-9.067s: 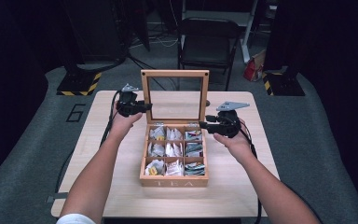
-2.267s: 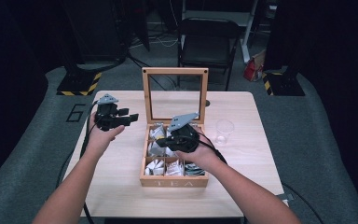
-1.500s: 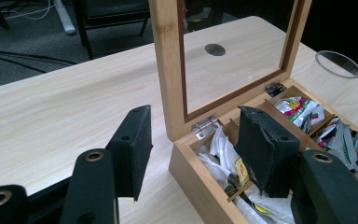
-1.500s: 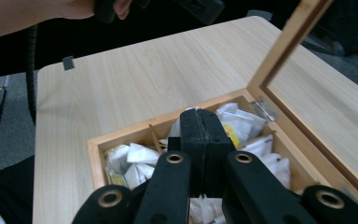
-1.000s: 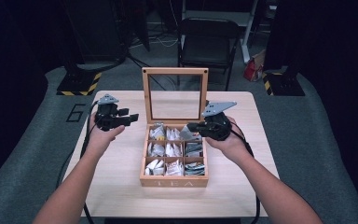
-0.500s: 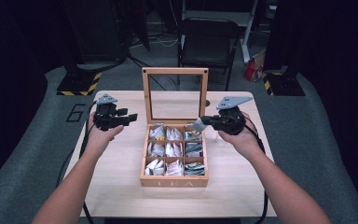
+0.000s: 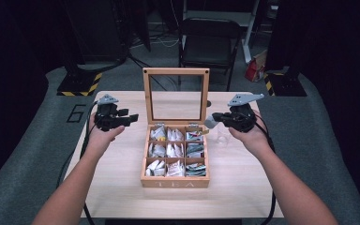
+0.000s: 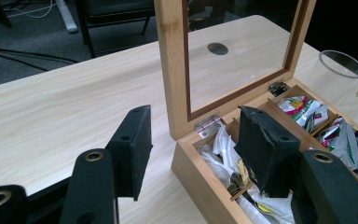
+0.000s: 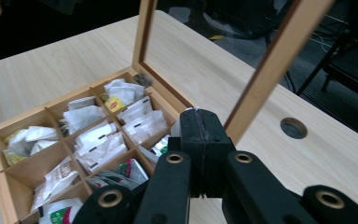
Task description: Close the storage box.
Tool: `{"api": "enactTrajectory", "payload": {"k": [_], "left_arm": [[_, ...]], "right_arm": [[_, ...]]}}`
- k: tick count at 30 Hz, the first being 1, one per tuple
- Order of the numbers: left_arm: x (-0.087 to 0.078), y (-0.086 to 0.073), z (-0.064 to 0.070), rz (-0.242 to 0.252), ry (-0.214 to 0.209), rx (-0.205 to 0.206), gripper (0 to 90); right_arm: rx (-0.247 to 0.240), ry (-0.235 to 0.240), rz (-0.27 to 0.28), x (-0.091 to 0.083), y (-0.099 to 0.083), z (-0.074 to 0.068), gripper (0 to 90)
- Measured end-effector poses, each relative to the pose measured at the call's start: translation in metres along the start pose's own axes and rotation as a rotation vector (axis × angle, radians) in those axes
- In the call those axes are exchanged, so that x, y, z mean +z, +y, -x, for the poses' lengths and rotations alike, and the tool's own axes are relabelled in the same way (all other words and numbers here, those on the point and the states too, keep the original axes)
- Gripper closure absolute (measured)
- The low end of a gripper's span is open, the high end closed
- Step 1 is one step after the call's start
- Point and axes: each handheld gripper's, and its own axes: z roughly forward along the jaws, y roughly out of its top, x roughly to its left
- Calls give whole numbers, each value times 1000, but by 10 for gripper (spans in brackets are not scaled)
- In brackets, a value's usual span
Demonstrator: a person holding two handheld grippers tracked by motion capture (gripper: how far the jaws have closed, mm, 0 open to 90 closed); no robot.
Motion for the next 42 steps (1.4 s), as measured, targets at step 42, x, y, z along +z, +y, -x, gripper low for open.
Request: {"api": "enactTrajectory", "payload": {"k": [42], "left_arm": [[-3, -6, -1, 5, 10, -11, 443]], "right_arm": [[110, -193, -47, -12, -29, 56, 900]]}}
